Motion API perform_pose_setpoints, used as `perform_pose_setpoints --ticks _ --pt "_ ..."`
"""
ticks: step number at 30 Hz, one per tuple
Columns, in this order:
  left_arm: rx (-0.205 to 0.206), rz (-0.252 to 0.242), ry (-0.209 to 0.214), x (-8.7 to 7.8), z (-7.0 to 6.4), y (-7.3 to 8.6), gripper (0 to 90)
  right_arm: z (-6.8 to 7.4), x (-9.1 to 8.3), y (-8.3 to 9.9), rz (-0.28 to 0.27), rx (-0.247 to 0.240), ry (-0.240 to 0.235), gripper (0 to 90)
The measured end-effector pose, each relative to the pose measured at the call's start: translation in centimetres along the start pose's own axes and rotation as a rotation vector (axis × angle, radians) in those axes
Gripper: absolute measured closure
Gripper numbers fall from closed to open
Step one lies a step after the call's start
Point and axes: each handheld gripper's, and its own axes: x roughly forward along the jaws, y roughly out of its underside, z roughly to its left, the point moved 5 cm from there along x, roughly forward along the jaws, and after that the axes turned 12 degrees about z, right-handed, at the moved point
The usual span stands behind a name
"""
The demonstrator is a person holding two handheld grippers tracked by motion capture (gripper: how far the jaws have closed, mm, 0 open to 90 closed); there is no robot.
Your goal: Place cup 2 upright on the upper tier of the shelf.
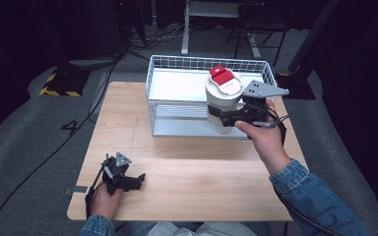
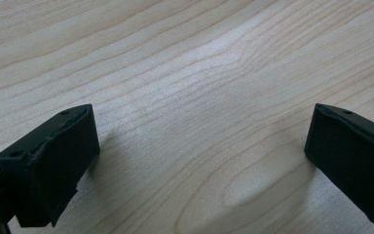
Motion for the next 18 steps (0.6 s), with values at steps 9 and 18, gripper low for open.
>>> perform_pose_setpoints --ticks 9,18 --pt "-0.001 -0.001 -0.001 0.0 0.0 0.0 0.0 -2.4 1.5 -1.3 -0.019 0.048 0.056 13.2" --pt "0.000 -0.001 -0.001 0.0 0.0 0.0 0.0 -4.0 3.2 -2.2 -0.049 0.100 0.085 13.2"
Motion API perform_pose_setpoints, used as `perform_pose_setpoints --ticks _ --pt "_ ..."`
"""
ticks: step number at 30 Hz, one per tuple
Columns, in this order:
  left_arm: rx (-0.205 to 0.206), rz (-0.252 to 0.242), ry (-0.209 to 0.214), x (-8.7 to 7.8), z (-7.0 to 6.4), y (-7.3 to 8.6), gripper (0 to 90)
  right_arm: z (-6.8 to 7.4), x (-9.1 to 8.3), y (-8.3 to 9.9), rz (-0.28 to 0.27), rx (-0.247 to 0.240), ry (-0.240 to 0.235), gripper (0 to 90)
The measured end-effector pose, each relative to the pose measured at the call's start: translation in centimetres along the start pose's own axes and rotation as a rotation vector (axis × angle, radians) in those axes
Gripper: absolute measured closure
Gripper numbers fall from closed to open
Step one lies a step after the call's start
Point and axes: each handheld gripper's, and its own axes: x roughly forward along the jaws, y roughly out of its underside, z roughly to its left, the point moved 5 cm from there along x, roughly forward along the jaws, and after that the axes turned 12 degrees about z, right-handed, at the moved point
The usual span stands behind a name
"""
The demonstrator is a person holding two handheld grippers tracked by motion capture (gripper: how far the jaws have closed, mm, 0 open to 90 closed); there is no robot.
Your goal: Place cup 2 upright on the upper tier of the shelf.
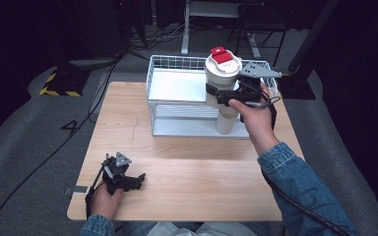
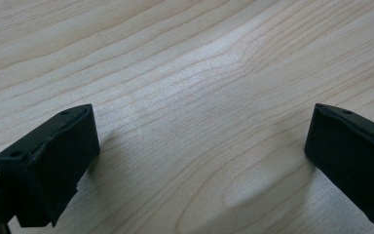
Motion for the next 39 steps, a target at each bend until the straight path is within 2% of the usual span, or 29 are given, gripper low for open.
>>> perform_pose_setpoints --ticks 8,10,17,20,32,39 --pt "-0.002 -0.001 0.000 0.0 0.0 0.0 0.0 -1.5 1.7 -0.6 -0.023 0.039 0.044 13.2" --pt "-0.002 0.000 0.001 0.0 0.0 0.0 0.0 -2.1 2.3 -0.8 -0.028 0.064 0.057 13.2" --pt "0.000 -0.001 0.000 0.0 0.0 0.0 0.0 -3.0 3.3 -0.9 -0.017 0.069 0.082 13.2" --pt "0.001 -0.001 0.000 0.0 0.0 0.0 0.0 -3.6 4.0 -0.9 -0.011 0.087 0.093 13.2" --pt "0.001 -0.002 0.002 0.0 0.0 0.0 0.0 -4.9 4.8 0.1 -0.014 0.127 0.117 13.1" --pt "0.000 -0.002 0.002 0.0 0.0 0.0 0.0 -5.1 4.7 0.2 -0.020 0.142 0.110 13.1"
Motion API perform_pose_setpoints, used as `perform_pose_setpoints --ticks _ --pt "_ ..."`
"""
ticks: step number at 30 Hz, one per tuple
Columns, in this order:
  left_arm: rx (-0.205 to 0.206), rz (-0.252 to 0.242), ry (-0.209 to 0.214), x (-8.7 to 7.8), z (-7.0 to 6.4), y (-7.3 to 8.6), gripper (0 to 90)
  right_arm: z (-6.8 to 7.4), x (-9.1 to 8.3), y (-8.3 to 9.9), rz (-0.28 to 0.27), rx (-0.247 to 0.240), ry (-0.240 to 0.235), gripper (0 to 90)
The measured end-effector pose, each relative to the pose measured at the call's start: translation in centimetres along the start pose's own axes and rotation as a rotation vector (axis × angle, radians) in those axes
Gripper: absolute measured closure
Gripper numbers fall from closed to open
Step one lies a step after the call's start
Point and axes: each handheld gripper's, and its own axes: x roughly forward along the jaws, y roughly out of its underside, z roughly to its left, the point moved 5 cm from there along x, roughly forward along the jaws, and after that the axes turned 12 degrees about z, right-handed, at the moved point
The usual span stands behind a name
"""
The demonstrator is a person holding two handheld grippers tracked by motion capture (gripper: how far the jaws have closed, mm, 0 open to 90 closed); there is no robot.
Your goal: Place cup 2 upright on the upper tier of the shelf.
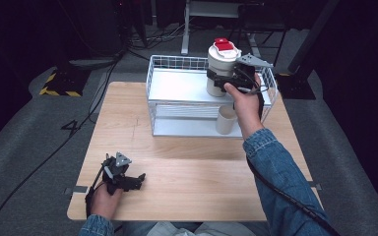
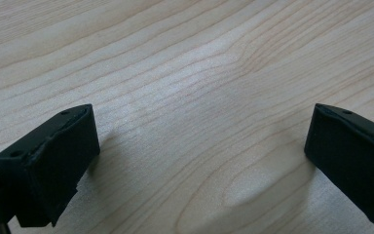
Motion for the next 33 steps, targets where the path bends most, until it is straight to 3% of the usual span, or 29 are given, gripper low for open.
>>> perform_pose_setpoints --ticks 3,19,21,29,33 --pt "0.000 0.000 0.000 0.0 0.0 0.0 0.0 0.2 -0.2 -0.1 0.044 0.012 0.014 13.0" --pt "0.000 0.000 0.000 0.0 0.0 0.0 0.0 0.4 -0.3 -0.1 0.080 -0.027 0.011 12.5" --pt "-0.001 0.000 0.000 0.0 0.0 0.0 0.0 0.3 -0.5 -0.2 0.091 -0.052 0.002 0.0" --pt "0.001 0.001 0.000 0.0 0.0 0.0 0.0 -0.3 -1.1 -0.2 0.097 -0.016 0.005 0.0" --pt "0.001 0.000 0.000 0.0 0.0 0.0 0.0 -0.2 -1.5 -0.3 0.101 -0.044 0.008 0.0"
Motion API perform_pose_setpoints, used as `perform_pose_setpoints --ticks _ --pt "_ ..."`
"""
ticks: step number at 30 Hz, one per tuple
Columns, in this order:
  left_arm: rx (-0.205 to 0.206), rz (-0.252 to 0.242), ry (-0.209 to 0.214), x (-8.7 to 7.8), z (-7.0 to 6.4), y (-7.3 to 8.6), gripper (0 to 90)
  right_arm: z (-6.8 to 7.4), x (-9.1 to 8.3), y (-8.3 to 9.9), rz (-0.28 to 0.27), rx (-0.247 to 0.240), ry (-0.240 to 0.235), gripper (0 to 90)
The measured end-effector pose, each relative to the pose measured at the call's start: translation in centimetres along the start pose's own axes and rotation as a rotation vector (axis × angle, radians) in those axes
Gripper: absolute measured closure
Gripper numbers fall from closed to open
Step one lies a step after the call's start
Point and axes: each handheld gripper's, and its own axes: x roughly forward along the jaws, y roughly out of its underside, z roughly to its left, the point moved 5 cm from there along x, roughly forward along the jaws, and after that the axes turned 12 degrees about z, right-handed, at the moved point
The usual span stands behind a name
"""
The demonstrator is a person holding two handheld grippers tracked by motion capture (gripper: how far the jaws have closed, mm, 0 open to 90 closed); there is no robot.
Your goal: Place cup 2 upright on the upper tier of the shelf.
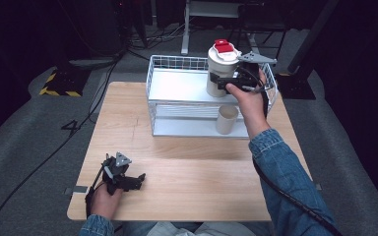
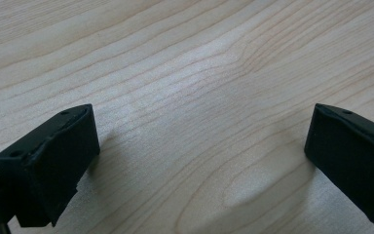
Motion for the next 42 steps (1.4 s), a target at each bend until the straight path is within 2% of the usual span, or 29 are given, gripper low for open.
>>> perform_pose_setpoints --ticks 4,10,16,23,31,38,42 --pt "0.000 0.001 0.000 0.0 0.0 0.0 0.0 0.1 -1.3 -0.3 -0.001 -0.028 0.006 0.0" --pt "0.000 0.001 0.000 0.0 0.0 0.0 0.0 0.0 -3.0 -0.3 -0.007 -0.033 -0.006 0.0" --pt "0.000 0.001 -0.001 0.0 0.0 0.0 0.0 0.3 -4.6 0.0 0.011 -0.058 -0.042 0.0" --pt "0.002 0.002 0.000 0.0 0.0 0.1 0.0 0.3 -6.1 0.6 0.026 -0.080 -0.059 0.0" --pt "-0.003 0.002 -0.007 -0.3 0.1 0.4 0.0 0.1 -8.0 2.4 0.040 -0.105 -0.077 0.0" --pt "-0.009 0.003 -0.012 -0.5 0.2 0.8 0.0 -0.2 -10.0 5.0 0.049 -0.121 -0.123 1.0" --pt "-0.010 -0.001 -0.011 -0.6 0.2 1.1 0.0 -0.5 -10.9 6.2 0.072 -0.122 -0.122 1.1"
